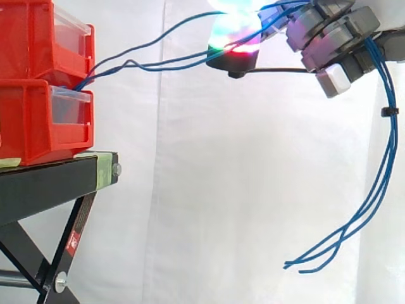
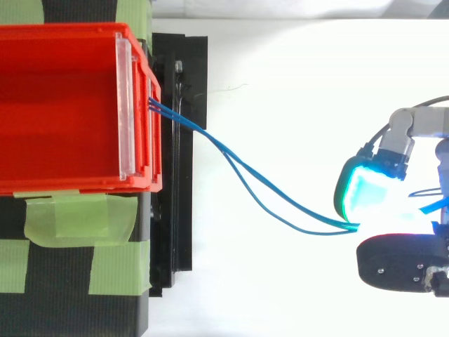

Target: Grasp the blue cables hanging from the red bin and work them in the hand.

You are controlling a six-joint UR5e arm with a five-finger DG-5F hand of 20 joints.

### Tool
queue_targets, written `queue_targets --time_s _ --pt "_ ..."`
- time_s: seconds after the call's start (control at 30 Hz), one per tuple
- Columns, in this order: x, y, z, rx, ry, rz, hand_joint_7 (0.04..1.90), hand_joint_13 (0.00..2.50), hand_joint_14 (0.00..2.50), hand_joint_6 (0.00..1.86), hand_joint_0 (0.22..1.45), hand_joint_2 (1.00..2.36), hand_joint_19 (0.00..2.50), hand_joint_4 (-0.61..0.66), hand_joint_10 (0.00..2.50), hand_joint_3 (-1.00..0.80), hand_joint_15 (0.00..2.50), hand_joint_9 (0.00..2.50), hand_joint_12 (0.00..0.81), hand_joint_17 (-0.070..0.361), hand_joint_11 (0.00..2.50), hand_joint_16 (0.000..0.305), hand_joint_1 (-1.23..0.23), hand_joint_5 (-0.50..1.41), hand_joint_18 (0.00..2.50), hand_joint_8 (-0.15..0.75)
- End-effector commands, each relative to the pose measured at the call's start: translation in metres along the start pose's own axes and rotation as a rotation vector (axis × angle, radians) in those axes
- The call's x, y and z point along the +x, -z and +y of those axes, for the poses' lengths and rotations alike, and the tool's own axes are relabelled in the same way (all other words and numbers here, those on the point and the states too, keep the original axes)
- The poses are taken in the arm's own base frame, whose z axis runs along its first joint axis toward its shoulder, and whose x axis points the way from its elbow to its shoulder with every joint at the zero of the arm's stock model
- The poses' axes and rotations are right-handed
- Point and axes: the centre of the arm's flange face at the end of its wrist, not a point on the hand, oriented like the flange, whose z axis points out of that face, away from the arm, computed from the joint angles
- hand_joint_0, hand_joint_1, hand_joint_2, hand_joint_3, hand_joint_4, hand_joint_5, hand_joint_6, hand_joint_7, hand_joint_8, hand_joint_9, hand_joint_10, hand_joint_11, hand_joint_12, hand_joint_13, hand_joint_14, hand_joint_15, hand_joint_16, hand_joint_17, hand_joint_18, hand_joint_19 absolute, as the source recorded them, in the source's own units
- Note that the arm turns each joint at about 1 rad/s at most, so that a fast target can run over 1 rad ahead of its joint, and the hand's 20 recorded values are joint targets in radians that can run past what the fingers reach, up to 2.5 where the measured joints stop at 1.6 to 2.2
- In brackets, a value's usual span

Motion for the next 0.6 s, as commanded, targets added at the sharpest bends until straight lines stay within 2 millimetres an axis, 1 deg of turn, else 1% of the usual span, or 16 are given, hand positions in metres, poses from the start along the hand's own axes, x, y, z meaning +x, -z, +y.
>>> queue_targets --time_s 0.0,0.53,0.57 --pt "-0.0003 -0.0001 0.0003 0.0 -0.001 0.0 1.42 1.09 2.5 0.5 0.86 1.02 0.69 0.14 2.5 -0.25 2.04 0.89 0.601 0.131 2.5 0.058 -0.7 0.52 1.48 0.514" --pt "0.0002 -0.0002 -0.0003 0.0 0.001 0.0 1.42 1.09 2.5 0.51 0.86 1.02 0.71 0.14 2.5 -0.24 2.03 0.89 0.6 0.133 2.5 0.059 -0.7 0.52 1.47 0.515" --pt "0.0002 -0.0002 -0.0003 0.0 0.001 0.0 1.42 1.09 2.5 0.51 0.86 1.02 0.68 0.14 2.5 -0.24 2.03 0.89 0.601 0.133 2.5 0.059 -0.7 0.52 1.48 0.514"
